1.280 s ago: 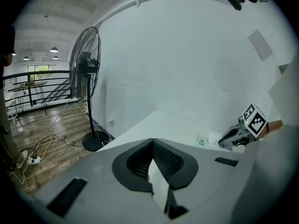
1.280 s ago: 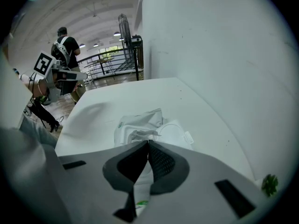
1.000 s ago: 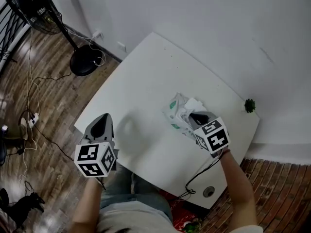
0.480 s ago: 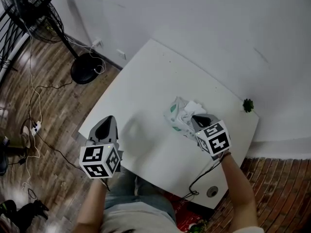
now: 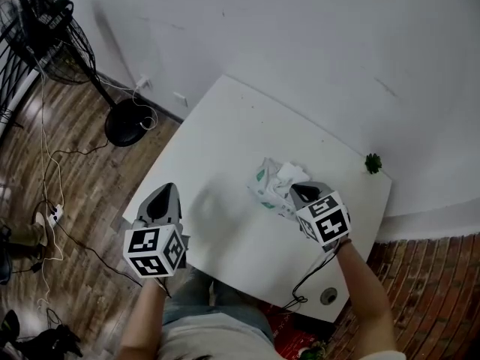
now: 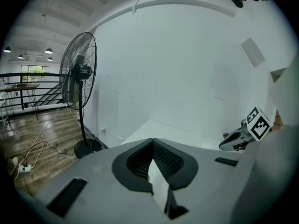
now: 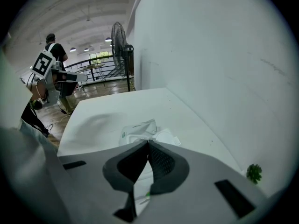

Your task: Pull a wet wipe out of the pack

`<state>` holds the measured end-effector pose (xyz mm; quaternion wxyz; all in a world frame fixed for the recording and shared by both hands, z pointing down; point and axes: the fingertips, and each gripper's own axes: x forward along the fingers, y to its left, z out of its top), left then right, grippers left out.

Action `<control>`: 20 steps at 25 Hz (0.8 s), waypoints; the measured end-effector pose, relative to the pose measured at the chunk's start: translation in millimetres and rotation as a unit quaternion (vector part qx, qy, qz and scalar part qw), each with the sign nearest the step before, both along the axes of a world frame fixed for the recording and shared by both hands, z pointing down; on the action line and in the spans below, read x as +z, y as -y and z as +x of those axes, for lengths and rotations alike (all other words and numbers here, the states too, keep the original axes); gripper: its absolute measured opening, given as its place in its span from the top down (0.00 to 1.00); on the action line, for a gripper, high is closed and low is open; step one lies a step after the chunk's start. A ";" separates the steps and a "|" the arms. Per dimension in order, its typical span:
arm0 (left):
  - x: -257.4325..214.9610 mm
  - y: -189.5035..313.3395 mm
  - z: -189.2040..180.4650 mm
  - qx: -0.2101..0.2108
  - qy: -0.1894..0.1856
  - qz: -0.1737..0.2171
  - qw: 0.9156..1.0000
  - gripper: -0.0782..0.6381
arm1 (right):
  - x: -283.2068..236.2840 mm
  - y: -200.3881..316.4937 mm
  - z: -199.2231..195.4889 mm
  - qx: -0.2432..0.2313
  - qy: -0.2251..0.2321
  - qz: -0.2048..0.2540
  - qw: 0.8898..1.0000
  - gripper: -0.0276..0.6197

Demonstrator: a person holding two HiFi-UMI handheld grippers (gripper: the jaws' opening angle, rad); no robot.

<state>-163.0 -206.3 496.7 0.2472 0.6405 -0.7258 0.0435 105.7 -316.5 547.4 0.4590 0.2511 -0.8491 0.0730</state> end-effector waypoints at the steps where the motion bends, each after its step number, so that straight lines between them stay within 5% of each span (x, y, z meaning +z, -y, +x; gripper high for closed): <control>1: -1.9 1.6 0.4 0.002 -0.001 0.002 1.000 0.89 | -2.0 -0.4 -0.2 0.002 0.001 0.001 1.000 0.95; 20: -26.1 12.5 4.7 0.022 -0.008 0.030 0.999 0.89 | -38.5 -0.3 6.1 0.043 0.019 0.036 0.998 0.95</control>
